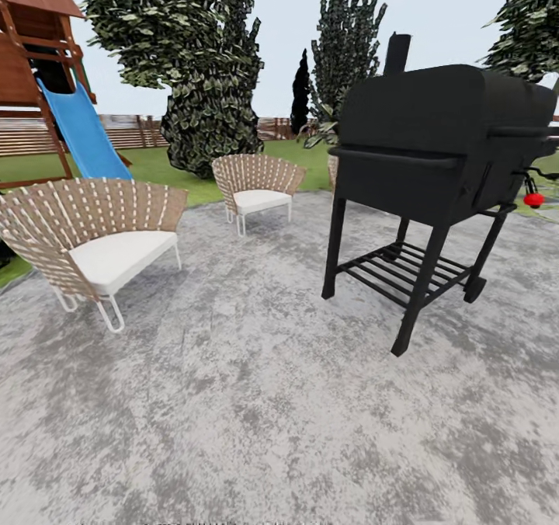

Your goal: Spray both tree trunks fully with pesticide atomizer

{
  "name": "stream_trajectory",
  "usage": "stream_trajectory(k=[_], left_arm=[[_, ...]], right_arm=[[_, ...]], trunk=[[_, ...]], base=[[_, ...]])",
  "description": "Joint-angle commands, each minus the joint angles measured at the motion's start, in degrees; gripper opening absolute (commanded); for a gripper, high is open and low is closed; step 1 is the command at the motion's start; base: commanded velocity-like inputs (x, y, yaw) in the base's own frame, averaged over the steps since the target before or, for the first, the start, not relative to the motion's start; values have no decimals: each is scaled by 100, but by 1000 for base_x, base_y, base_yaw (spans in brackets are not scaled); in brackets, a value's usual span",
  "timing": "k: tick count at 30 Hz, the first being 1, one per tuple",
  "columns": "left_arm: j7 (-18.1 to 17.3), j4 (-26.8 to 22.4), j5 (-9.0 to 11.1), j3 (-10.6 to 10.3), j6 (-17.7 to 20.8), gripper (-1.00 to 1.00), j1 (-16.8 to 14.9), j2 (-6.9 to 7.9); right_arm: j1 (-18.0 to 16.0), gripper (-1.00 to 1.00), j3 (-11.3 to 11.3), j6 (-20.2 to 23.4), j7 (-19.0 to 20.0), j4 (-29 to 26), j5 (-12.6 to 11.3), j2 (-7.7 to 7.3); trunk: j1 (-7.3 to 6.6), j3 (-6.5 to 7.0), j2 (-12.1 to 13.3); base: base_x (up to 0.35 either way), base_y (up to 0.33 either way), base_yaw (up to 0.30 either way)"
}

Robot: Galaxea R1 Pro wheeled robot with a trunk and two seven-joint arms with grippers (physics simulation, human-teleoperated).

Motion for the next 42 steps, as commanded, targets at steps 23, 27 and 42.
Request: stream_trajectory(k=[23, 27, 42], left_arm=[[9, 0, 0, 0, 0, 100, 0, 0], [9, 0, 0, 0, 0, 100, 0, 0], [9, 0, 0, 0, 0, 100, 0, 0]], right_arm=[[0, 100, 0, 0, 0, 0, 0, 3], [0, 100, 0, 0, 0, 0, 0, 3], [0, 100, -6, 0, -16, -2, 0, 5]], trunk=[[0, 0, 0], [0, 0, 0], [0, 0, 0]], base=[[-15, -6, -300], [0, 0, -300], [0, 0, -300]])
